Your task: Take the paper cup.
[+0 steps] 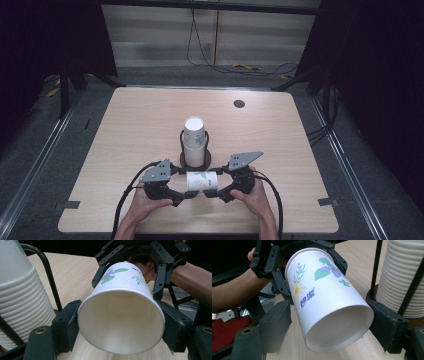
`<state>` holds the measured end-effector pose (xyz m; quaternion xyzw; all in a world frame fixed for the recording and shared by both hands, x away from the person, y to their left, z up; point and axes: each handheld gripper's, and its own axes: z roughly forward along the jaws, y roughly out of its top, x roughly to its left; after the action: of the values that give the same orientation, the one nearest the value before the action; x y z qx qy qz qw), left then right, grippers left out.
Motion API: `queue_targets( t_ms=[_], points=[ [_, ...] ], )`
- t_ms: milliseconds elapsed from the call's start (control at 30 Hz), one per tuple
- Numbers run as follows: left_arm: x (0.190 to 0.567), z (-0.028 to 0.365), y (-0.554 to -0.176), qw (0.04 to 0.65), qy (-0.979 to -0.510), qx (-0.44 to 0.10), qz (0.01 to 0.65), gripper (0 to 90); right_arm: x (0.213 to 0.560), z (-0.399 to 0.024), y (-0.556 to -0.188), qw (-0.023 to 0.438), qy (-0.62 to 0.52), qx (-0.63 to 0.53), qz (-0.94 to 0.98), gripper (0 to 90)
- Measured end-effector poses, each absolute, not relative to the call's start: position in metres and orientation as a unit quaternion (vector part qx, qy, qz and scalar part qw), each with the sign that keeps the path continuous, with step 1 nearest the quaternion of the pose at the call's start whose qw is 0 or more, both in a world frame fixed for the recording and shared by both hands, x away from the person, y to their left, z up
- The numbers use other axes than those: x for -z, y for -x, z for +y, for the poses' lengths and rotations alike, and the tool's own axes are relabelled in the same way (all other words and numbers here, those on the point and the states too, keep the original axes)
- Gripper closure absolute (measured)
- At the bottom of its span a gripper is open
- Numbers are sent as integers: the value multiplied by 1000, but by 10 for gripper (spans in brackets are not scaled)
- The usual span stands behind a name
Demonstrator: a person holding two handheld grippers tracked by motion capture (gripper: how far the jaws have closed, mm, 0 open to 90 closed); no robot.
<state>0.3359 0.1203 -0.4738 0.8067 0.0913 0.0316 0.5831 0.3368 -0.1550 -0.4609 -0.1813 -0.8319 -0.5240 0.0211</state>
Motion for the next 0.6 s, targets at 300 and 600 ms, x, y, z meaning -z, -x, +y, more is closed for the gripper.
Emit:
queue_targets(
  t_ms=[300, 600],
  points=[
    [473, 122, -337, 578, -809, -28, 103, 259, 462, -161, -333, -14, 204, 538, -818, 145],
    [472, 129, -337, 570, -812, -33, 120, 259, 467, -168, -329, -60, 231, 549, -801, 131]
  ],
)
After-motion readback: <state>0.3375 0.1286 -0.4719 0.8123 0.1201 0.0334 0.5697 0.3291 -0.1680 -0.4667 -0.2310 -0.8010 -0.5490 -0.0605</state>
